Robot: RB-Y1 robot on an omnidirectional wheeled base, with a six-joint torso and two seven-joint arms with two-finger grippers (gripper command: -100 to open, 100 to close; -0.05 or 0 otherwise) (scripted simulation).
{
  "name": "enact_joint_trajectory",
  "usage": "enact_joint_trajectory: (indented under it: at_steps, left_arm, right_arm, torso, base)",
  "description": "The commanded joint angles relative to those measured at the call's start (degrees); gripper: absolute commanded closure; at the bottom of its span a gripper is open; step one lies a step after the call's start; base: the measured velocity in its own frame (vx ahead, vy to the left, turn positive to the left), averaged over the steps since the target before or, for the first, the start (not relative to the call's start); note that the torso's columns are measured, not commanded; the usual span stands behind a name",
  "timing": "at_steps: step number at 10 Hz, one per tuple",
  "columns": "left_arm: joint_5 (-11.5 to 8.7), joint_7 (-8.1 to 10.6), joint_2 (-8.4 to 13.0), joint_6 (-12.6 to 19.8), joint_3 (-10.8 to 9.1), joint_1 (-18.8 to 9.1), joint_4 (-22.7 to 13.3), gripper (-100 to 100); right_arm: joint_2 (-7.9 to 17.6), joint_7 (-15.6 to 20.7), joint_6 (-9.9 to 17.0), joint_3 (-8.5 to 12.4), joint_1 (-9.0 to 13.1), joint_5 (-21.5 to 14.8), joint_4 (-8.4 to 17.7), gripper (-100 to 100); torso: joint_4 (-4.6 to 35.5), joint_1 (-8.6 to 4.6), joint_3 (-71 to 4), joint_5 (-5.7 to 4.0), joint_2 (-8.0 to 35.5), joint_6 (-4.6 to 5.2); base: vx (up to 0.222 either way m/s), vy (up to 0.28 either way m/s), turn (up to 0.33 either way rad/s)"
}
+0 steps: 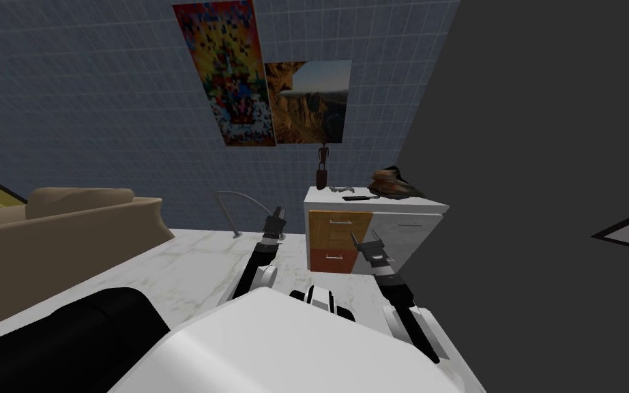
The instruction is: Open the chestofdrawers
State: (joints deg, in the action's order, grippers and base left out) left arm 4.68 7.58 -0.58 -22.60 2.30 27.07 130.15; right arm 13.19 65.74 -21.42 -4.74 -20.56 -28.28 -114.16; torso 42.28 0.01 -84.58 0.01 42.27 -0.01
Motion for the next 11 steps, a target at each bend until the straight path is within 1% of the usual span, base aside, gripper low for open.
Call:
enact_joint_trajectory:
  at_steps: [1, 3, 4, 6, 7, 9, 10, 11]
  left_arm:
    - [0.0, 0.0, 0.0, 0.0, 0.0, 0.0, 0.0, 0]
    - [0.0, 0.0, 0.0, 0.0, 0.0, 0.0, 0.0, 0]
    - [0.0, 0.0, 0.0, 0.0, 0.0, 0.0, 0.0, 0]
    - [0.0, 0.0, 0.0, 0.0, 0.0, 0.0, 0.0, 0]
    - [0.0, 0.0, 0.0, 0.0, 0.0, 0.0, 0.0, 0]
    - [0.0, 0.0, 0.0, 0.0, 0.0, 0.0, 0.0, 0]
    - [0.0, 0.0, 0.0, 0.0, 0.0, 0.0, 0.0, 0]
    - [0.0, 0.0, 0.0, 0.0, 0.0, 0.0, 0.0, 0]
  right_arm:
    - [0.12, 4.38, -0.16, -0.2, 0.55, -2.08, 1.49, -100]
    - [0.12, 7.29, -0.16, -0.2, 0.55, -2.08, 1.49, -100]
    - [0.25, 9.09, -0.11, -0.44, 0.98, -3.81, 2.54, -100]
    - [0.25, 11.94, -0.11, -0.44, 0.98, -3.81, 2.54, -100]
    - [0.34, 13.78, -0.12, -0.67, 1.39, -5.41, 3.62, -100]
    - [0.34, 16.51, -0.12, -0.67, 1.39, -5.41, 3.62, -100]
    - [0.37, 18.49, -0.18, -0.89, 1.78, -6.9, 4.71, -100]
    - [0.37, 20.04, -0.18, -0.89, 1.78, -6.9, 4.71, -100]
  torso:
    - [0.0, -0.1, 0.0, -0.03, 0.01, 0.0]
    - [0.0, 0.04, 0.0, 0.01, 0.01, 0.0]
    - [0.01, -0.05, 0.01, -0.01, 0.02, 0.0]
    - [0.01, 0.02, 0.01, 0.0, 0.02, 0.0]
    - [0.0, -0.06, 0.01, -0.02, 0.01, 0.0]
    - [0.0, 0.02, -0.01, 0.0, -0.01, 0.0]
    - [0.0, -0.05, 0.01, -0.01, 0.02, 0.0]
    - [0.0, 0.01, 0.0, -0.01, 0.0, 0.02]
  base:
    - [0.001, 0.051, -0.075]
    - [0.0, 0.043, -0.035]
    - [0.0, 0.049, -0.099]
    - [-0.001, 0.041, -0.021]
    - [0.011, 0.043, -0.108]
    - [0.008, 0.041, -0.012]
    - [0.013, 0.048, -0.086]
    - [0.012, 0.052, -0.053]
